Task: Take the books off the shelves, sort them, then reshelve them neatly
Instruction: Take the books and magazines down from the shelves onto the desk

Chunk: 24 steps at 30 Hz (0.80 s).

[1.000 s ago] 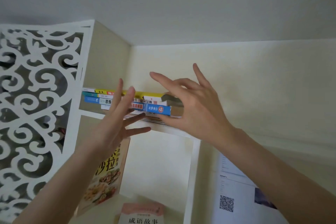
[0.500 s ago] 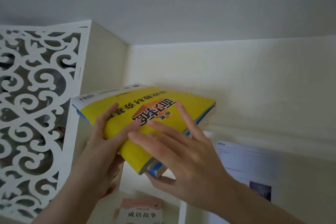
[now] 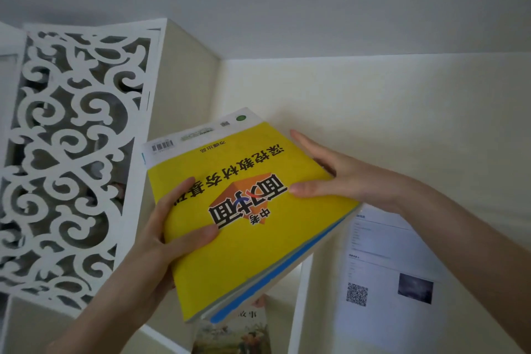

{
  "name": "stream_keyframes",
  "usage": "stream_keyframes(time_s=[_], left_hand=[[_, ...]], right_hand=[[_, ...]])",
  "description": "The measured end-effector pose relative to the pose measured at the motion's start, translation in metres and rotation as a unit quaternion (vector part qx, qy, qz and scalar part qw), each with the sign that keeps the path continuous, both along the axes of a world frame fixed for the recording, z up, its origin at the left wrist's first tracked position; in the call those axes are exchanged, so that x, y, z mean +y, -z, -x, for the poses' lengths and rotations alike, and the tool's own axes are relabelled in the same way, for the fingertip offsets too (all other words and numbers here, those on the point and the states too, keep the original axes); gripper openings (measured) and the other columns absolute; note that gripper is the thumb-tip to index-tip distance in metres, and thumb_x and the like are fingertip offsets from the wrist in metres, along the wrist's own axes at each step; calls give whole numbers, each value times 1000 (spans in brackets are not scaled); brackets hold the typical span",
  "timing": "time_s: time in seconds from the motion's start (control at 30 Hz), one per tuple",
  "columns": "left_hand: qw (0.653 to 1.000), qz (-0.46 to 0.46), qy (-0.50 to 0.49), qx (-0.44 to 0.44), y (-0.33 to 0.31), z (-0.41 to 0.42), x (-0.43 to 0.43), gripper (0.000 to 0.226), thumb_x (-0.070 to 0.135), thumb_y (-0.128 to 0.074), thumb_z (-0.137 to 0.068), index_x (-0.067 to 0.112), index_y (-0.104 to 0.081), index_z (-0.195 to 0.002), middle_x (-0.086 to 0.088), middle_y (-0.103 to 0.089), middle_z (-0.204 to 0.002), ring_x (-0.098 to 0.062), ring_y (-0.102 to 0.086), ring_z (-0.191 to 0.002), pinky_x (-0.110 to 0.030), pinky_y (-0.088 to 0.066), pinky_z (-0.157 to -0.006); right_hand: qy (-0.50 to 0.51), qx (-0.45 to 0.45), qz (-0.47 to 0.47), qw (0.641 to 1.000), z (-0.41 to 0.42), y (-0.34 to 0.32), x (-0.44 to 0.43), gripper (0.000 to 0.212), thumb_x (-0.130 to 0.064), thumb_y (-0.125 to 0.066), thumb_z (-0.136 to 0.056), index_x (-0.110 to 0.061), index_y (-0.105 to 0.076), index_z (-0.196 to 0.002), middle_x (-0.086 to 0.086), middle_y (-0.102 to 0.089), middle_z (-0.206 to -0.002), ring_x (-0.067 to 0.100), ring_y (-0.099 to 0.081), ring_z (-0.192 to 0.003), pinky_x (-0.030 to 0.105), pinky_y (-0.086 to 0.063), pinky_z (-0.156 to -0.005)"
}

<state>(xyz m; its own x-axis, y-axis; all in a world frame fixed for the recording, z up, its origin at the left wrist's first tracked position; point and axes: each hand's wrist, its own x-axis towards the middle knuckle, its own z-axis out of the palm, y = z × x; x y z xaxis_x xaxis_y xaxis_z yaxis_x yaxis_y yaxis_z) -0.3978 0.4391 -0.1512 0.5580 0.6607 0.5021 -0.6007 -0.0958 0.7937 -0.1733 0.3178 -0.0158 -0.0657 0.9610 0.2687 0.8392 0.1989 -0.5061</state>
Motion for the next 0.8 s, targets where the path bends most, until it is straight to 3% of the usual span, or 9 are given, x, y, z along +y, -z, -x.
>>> stream_keyframes(time_s=[0.07, 0.17, 0.23, 0.27, 0.33, 0.37, 0.43, 0.5, 0.8], left_hand=[[1000, 2, 13, -12, 4, 1, -2, 89, 21, -96, -37, 51, -61, -113, 13, -70, -104, -24, -71, -89, -39, -59, -59], [999, 18, 17, -22, 11, 3, -1, 71, 0, -69, -63, 49, -62, -113, 8, -70, -105, -28, -71, -87, -41, -59, -57], [999, 19, 20, -24, 17, 4, 0, 72, 1, -75, -61, 49, -62, -113, 6, -68, -113, -30, -70, -91, -44, -59, -60], [999, 15, 26, -23, 20, 5, 2, 77, 7, -86, -54, 49, -62, -114, 6, -65, -117, -31, -69, -94, -45, -59, -62], [999, 1, 35, -13, 26, 7, 4, 100, 19, -98, -28, 49, -61, -116, 6, -63, -122, -33, -68, -97, -48, -58, -66], [999, -3, 37, -8, 29, 8, 5, 107, 21, -98, -20, 49, -61, -116, 6, -63, -121, -34, -68, -97, -49, -58, -66], [999, -11, 51, 2, 34, 10, 6, 109, 21, -98, -19, 48, -61, -117, 7, -64, -120, -35, -67, -98, -49, -58, -67], [998, -21, 60, 10, 41, 11, 3, 107, 20, -98, -22, 47, -60, -119, 7, -64, -122, -35, -67, -101, -49, -58, -69], [994, -86, 44, 57, 62, 4, -24, 100, 35, -96, -29, 49, -57, -120, 14, -56, -127, -25, -64, -108, -45, -57, -76]], right_hand=[[-9, 25, -13, 1000, 4, 9, 0, 97, -43, -75, -71, -60, -12, -143, -21, -40, -144, 4, -49, -125, 31, -46, -103], [-6, 54, -58, 997, 10, 23, -6, 92, -37, -78, -68, -63, -23, -137, -20, -51, -133, 2, -56, -116, 27, -52, -94], [2, 67, -84, 994, 13, 35, -10, 96, -41, -82, -63, -61, -27, -138, -18, -40, -141, 4, -48, -127, 35, -48, -102], [18, 74, -97, 992, 14, 41, -13, 95, -46, -83, -59, -64, -29, -135, -21, -30, -144, 5, -35, -137, 40, -41, -108], [40, 83, -126, 988, 15, 55, -19, 89, -47, -79, -57, -68, -31, -128, -34, -20, -135, -2, -7, -144, 42, -29, -116], [45, 91, -135, 986, 18, 62, -24, 86, -45, -77, -59, -67, -32, -128, -40, -20, -131, -4, -5, -143, 42, -29, -115], [20, 145, -122, 982, 20, 74, -32, 81, -37, -77, -66, -62, -36, -131, -34, -35, -138, 4, -30, -140, 40, -43, -106], [-23, 200, -91, 975, 19, 84, -39, 75, -25, -76, -74, -54, -41, -134, -22, -53, -136, 9, -57, -121, 35, -53, -94], [-5, 215, -99, 972, 8, 125, -80, 92, -8, -71, -73, -50, -26, -141, -26, -54, -134, 11, -61, -116, 30, -56, -86]])
